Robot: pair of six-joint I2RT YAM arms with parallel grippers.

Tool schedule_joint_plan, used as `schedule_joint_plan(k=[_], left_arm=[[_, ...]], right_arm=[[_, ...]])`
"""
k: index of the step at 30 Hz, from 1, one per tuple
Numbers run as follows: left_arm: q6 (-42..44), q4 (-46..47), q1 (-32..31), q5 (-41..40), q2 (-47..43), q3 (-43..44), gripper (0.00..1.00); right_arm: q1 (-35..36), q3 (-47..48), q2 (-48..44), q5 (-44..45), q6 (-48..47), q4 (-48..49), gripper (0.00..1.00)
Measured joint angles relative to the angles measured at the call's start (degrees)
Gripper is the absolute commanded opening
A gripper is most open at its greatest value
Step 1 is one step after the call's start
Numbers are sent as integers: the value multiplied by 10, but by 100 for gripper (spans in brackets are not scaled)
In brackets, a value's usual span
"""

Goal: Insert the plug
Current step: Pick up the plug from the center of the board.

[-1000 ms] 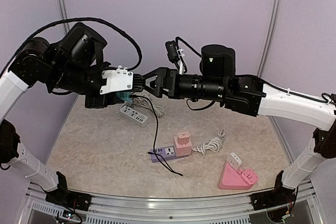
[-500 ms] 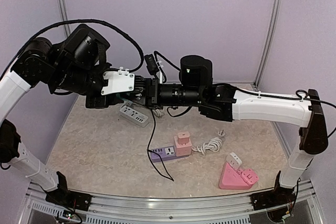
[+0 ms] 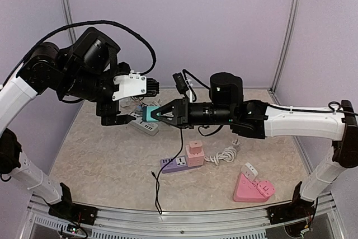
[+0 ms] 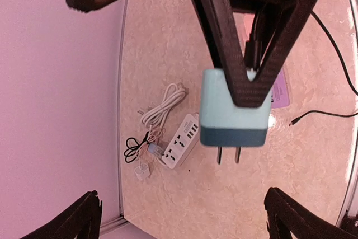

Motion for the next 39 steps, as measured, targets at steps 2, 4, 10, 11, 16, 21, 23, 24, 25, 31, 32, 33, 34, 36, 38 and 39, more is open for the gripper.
schedule_joint_plan(k=[2, 4, 10, 11, 16, 21, 23, 24, 25, 31, 32, 33, 34, 36, 38, 39], left_arm=[[-11, 16, 16, 19, 0, -9, 99], [-26, 40, 36, 43, 0, -28, 99], [-80, 127, 53, 103, 31, -110, 99], [-90, 148, 52, 114, 45, -123, 99], [-128, 268, 50, 167, 147, -188, 99], [-139, 358, 50, 193, 233, -223, 99], [-139, 386, 52, 195, 247, -238, 99], [-140, 398, 54, 197, 248, -250, 99], [-142, 407, 57, 200, 248, -262, 99], [-176, 447, 71, 222, 248, -334, 99], [-185, 450, 71, 227, 248, -343, 99], [-196, 458, 71, 234, 249, -354, 99], [-207, 473, 71, 241, 248, -364, 98], [-227, 507, 70, 240, 248, -378, 91], [-246, 529, 68, 230, 248, -385, 81], [-256, 534, 68, 222, 250, -385, 76]], right_arm=[[-12, -31, -54, 20, -18, -49, 0], [-27, -53, -127, 40, -41, -125, 0], [-95, -145, -368, 94, -63, -285, 0], [-110, -157, -395, 104, -64, -313, 0], [-150, -184, -466, 144, -69, -409, 0], [-152, -203, -471, 161, -69, -436, 0], [-152, -212, -470, 163, -69, -439, 0], [-152, -217, -469, 163, -69, -439, 0], [-152, -222, -468, 163, -69, -439, 0], [-152, -239, -467, 165, -70, -433, 0], [-152, -240, -467, 166, -71, -430, 0], [-152, -241, -467, 166, -71, -429, 0], [-152, -241, -468, 166, -71, -428, 0], [-152, -242, -469, 167, -71, -424, 0], [-152, -247, -471, 167, -71, -420, 0], [-152, -250, -472, 167, -71, -420, 0]])
